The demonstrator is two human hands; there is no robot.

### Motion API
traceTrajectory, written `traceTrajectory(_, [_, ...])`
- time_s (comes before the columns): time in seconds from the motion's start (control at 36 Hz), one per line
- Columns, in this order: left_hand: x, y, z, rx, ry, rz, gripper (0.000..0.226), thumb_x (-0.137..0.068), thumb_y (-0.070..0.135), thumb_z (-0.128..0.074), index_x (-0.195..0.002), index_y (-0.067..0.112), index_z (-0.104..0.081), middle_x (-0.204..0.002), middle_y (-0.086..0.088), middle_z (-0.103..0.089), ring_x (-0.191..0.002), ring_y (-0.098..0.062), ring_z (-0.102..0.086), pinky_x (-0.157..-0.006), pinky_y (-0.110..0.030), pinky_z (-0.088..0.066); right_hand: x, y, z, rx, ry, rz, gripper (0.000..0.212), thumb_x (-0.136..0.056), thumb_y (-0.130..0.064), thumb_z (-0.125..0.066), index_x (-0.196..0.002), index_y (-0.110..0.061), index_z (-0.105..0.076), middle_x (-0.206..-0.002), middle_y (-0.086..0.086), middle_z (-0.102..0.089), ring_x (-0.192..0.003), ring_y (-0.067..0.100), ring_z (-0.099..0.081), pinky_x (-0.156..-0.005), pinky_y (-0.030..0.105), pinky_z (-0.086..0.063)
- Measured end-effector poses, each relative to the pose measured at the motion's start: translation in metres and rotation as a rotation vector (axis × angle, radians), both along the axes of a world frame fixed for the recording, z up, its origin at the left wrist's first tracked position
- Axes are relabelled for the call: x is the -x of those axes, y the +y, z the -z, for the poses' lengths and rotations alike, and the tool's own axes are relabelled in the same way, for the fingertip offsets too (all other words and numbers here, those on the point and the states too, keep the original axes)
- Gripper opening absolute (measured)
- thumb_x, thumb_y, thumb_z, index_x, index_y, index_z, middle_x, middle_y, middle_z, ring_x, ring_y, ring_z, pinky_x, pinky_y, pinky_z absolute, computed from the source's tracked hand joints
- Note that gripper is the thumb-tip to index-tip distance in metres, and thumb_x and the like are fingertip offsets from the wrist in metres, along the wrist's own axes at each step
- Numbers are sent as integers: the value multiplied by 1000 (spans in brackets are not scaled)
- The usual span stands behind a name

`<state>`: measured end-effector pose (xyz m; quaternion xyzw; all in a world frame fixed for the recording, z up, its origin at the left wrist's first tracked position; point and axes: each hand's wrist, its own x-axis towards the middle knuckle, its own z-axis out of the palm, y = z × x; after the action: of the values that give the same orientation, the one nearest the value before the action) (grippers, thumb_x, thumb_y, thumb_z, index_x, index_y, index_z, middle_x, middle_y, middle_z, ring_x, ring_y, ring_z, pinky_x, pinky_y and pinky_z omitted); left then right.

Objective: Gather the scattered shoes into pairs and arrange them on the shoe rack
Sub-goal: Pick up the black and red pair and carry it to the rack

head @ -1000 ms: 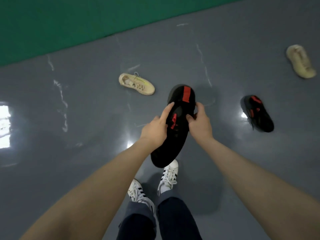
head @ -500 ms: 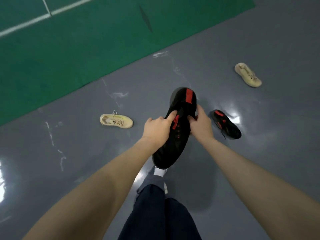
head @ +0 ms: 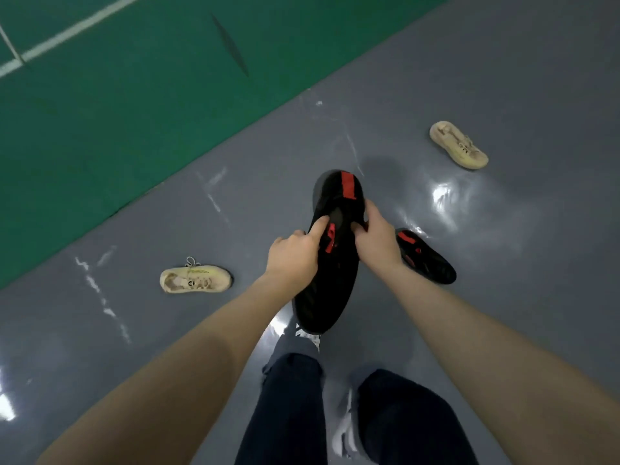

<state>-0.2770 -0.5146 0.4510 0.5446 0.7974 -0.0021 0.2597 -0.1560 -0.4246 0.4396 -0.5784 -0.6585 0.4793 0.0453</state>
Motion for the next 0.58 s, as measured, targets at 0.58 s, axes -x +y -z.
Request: traceTrajectory(0.58, [-151, 157, 188, 166, -246, -43, 61, -95, 11, -40, -147, 34, -20, -96, -9, -56, -81, -27, -57, -61, -31, -37, -168, 151, 204, 135, -120, -33, 49, -96, -22, -47, -142, -31, -34, -125, 1, -61, -112, 24, -59, -91, 38, -49])
